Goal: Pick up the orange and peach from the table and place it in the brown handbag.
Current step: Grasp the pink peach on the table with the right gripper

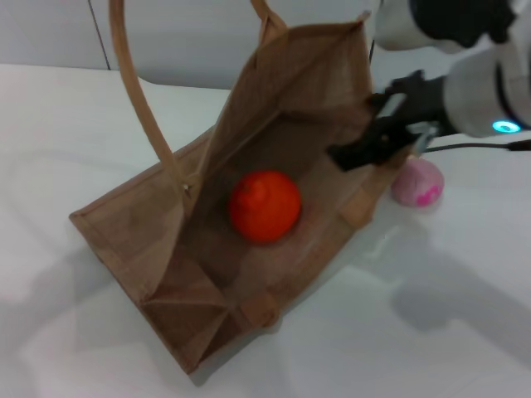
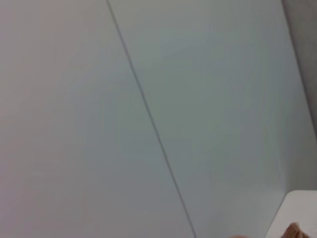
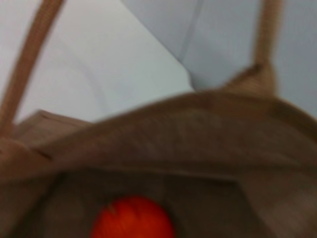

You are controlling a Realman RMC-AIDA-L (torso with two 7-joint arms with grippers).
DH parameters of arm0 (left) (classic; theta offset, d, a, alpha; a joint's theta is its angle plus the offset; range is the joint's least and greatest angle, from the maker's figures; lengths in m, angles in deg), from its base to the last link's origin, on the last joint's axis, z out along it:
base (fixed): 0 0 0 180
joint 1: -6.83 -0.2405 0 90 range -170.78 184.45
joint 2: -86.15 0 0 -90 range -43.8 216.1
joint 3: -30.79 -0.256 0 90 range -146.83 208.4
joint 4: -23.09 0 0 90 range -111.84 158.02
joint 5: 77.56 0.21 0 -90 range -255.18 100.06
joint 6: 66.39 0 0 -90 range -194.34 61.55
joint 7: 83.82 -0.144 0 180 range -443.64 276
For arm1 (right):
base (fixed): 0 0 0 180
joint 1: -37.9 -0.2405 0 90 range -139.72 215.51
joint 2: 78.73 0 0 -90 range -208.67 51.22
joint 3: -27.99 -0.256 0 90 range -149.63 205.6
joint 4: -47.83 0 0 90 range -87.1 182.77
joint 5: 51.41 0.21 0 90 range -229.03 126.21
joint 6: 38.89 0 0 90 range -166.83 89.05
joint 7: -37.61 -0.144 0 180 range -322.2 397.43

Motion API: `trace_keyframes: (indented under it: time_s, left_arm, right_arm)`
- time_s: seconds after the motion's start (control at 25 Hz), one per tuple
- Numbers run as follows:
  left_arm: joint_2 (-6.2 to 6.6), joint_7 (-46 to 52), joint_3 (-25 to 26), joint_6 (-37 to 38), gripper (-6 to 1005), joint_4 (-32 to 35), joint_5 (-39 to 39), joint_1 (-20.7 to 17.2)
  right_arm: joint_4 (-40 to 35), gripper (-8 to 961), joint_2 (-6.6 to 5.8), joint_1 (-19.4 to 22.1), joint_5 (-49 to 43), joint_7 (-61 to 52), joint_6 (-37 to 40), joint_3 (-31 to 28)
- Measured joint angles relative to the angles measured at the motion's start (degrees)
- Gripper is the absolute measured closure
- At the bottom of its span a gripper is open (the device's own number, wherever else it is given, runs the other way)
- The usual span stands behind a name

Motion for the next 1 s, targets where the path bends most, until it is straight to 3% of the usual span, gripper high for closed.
trace_keyframes:
  time_s: [0.16, 0.36, 1.0]
  left_arm:
    - [0.05, 0.0, 0.0, 1.2, 799, 0.2, 0.0, -1.2]
    - [-0.03, 0.1, 0.1, 1.6, 797, 0.7, 0.0, -2.0]
    - [-0.08, 0.5, 0.1, 1.1, 791, 1.3, 0.0, -2.8]
  right_arm:
    - [-5.2, 73, 0.01, 2.4, -6.3, -1.4, -3.8, -0.1]
    - [-2.6, 75, -0.05, 2.7, -9.7, -1.7, -3.2, -1.0]
    - [24.5, 76, -0.09, -3.9, -10.0, -1.2, 8.8, -1.7]
